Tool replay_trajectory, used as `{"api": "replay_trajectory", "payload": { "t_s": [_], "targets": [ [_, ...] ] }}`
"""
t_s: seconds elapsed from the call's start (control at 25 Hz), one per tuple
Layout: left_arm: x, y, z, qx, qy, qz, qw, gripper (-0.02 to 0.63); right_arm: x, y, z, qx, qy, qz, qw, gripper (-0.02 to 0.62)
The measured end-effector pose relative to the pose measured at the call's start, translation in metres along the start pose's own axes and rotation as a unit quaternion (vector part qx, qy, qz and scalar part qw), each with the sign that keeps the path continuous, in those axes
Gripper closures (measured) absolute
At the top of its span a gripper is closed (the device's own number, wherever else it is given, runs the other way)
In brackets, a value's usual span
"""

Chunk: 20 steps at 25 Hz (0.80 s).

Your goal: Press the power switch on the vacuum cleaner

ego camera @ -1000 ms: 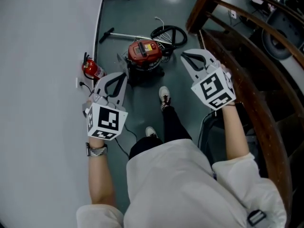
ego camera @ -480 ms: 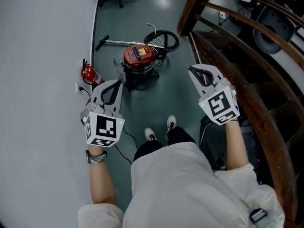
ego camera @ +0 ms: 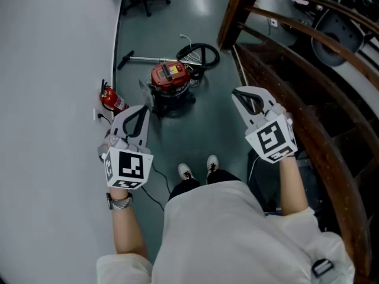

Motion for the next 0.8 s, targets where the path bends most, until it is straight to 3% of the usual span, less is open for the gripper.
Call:
{"api": "replay_trajectory", "payload": {
  "t_s": [0.8],
  "targets": [
    [-0.001, -0.012, 0.069, 0.029, -0.025, 0.037, 0.9986, 0.606, -0.035, -0.043, 0.009, -0.014, -0.053, -0.028, 0.998, 0.568]
  ]
}}
Point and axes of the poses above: the fingertips, and each gripper's own axes: x forward along the fingers, y to its left, z out of its top, the point moved 1 cm from there along -x, backward along the fingers, and after that the axes turned 8 degrees about -x, right-handed, at the moved point
